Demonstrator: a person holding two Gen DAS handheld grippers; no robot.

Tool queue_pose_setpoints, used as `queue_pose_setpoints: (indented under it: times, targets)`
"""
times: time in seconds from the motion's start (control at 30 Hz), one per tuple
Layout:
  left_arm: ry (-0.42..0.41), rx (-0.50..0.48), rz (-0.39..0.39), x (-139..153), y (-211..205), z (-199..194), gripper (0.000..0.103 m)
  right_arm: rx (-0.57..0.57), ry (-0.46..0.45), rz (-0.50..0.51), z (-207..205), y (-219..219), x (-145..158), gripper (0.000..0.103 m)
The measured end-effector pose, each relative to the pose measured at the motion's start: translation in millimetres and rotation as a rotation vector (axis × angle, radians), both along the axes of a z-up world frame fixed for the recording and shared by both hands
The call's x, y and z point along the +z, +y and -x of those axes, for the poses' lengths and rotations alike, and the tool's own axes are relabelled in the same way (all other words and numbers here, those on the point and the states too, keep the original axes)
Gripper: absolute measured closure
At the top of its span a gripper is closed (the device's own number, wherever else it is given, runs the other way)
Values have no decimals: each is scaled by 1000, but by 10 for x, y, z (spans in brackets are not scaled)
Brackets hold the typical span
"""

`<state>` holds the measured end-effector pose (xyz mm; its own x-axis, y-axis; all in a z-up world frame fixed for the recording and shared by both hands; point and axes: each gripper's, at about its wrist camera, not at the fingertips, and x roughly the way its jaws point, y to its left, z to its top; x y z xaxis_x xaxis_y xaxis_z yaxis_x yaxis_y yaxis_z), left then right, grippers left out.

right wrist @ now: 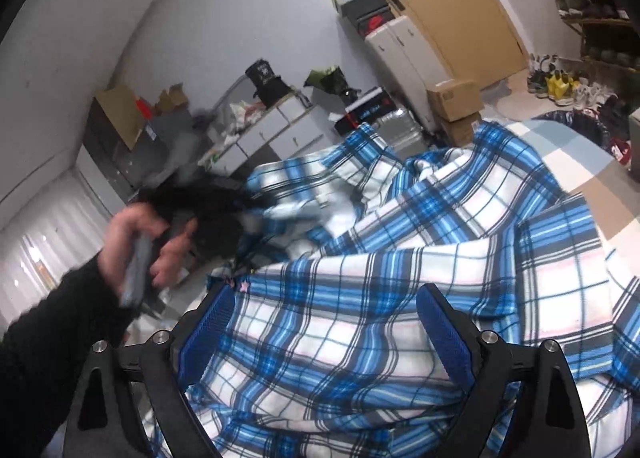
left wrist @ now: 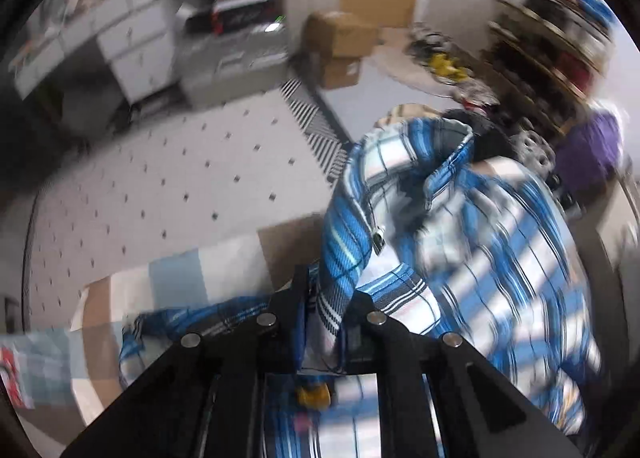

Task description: Fold large clothes

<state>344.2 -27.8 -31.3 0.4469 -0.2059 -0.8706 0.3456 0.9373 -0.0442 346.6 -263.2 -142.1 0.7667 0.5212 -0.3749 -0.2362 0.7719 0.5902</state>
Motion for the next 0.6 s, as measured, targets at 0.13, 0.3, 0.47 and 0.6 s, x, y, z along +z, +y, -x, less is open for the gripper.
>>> queue_pose_setpoints:
  times: [0.13, 0.3, 0.47, 0.6]
  targets:
    - [-26, -51, 17, 40, 56, 433, 95, 12, 21, -37, -21, -27, 14, 8]
    - [-1, -57, 85, -33, 216, 515, 95, -46, 53, 168, -171, 24, 539, 3]
    - [28, -25, 138, -36, 213, 411, 96, -36, 136, 513, -929, 345, 826, 3]
    - [26, -32, 184, -56, 227, 432, 95, -11, 232, 749, -1568, 604, 708, 17]
